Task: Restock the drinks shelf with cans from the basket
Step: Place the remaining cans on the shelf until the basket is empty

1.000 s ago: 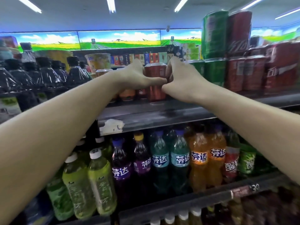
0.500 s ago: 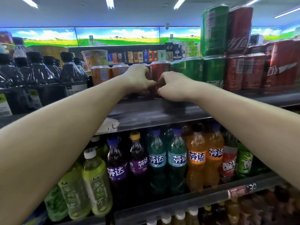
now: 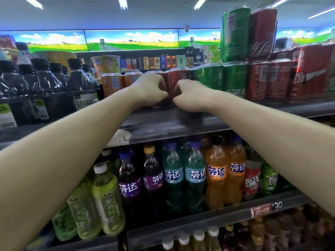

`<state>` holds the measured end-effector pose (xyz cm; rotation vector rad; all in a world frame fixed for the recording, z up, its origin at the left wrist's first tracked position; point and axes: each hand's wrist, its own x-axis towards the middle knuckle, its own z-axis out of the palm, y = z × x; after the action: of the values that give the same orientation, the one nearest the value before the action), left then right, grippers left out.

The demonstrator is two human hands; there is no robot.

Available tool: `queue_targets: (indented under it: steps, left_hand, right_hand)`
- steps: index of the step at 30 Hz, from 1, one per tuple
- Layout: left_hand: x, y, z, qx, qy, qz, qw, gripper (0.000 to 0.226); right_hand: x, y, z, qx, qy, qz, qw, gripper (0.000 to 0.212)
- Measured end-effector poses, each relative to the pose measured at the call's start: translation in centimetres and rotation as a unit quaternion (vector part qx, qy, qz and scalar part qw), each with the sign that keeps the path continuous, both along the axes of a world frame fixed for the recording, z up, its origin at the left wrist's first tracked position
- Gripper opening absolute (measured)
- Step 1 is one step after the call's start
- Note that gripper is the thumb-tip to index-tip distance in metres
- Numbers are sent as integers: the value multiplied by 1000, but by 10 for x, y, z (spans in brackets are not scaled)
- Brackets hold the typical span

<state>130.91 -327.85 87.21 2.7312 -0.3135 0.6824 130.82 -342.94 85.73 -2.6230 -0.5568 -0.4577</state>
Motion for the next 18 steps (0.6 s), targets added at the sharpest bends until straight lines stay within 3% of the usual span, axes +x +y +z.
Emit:
queue_targets:
  steps: [3, 7, 9, 13, 18]
  left_hand:
    - [-35, 1, -5, -9, -81, -29, 996, 19]
    - [-86, -9, -40, -22, -279, -75, 957, 11]
    - [-107, -23, -72, -26, -307, -114, 945, 7]
    - [-121, -63, -156, -16, -190, -182, 965, 12]
    - [-121, -118, -265, -20, 20, -197, 980, 31]
  right_hand:
    - [-17, -7, -6, 61, -111, 33, 991, 22]
    - [-51, -26, -32, 152, -270, 80, 947, 19]
    - [-69, -42, -56, 185, -300, 93, 931, 19]
    - [-93, -75, -126, 211, -279, 90, 932, 20]
    - [-110, -121, -231, 228, -124, 38, 965, 24]
